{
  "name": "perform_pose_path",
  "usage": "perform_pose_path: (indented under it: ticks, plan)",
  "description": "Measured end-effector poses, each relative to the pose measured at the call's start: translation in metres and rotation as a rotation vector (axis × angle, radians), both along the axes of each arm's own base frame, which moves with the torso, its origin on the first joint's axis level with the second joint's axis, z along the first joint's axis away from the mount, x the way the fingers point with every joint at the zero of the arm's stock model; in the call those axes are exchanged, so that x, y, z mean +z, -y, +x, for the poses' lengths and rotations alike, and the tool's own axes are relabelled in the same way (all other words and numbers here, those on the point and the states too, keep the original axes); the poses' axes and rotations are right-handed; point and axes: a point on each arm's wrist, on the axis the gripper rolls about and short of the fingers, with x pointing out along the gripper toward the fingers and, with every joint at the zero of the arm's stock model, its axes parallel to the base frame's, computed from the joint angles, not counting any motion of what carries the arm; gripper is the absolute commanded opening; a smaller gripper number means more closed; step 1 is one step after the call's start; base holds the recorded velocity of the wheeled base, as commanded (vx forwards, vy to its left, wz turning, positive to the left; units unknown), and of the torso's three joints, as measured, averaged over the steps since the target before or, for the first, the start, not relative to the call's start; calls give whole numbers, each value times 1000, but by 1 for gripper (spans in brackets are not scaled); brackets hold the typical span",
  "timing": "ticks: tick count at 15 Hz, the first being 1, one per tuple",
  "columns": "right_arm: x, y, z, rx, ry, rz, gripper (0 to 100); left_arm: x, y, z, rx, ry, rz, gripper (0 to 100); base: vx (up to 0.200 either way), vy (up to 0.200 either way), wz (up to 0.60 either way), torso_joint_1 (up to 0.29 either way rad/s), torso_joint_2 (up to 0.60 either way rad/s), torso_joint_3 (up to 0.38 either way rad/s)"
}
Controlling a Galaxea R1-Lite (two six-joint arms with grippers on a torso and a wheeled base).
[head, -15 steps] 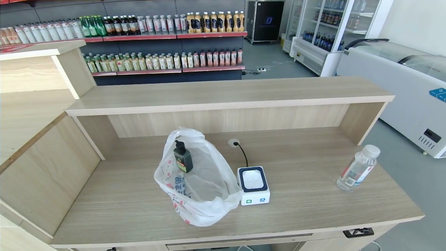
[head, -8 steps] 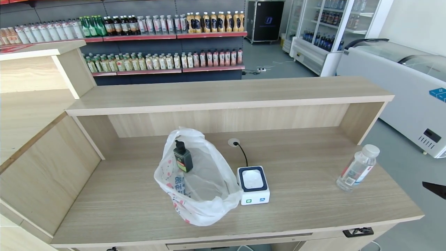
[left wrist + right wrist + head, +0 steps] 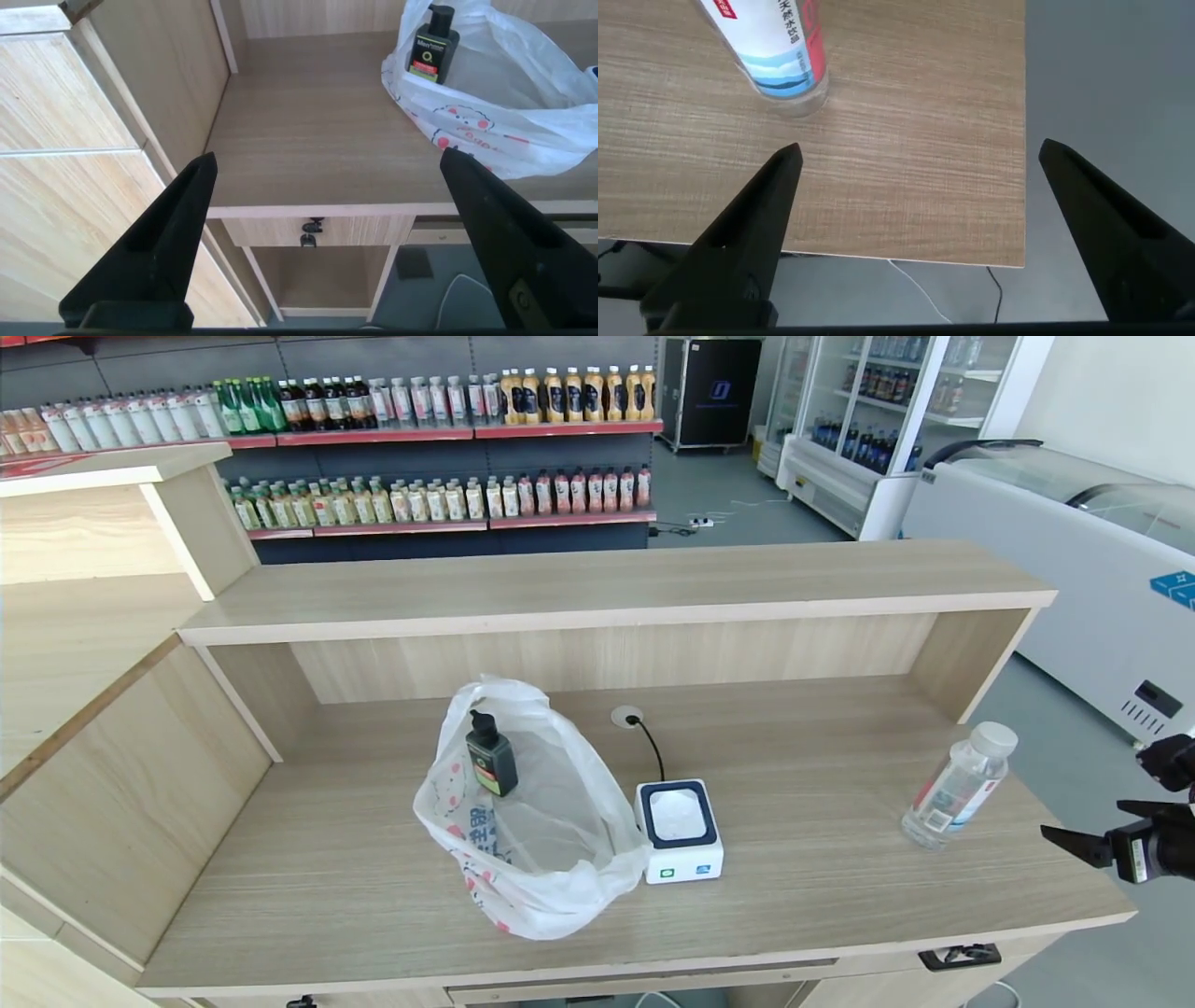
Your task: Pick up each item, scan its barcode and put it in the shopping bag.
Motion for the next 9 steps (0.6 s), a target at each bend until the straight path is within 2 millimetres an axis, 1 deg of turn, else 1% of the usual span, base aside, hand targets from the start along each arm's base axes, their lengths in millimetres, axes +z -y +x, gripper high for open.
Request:
perform_pose_path:
  ticks: [5, 9]
  plan:
    - [-3, -17, 20, 65, 29, 17, 100, 0, 0, 0, 0, 0, 0, 100, 0, 0, 0, 0, 0, 0]
    - [-2, -23, 34, 103, 52, 6, 100, 0, 0, 0, 0, 0, 0, 100, 0, 0, 0, 0, 0, 0]
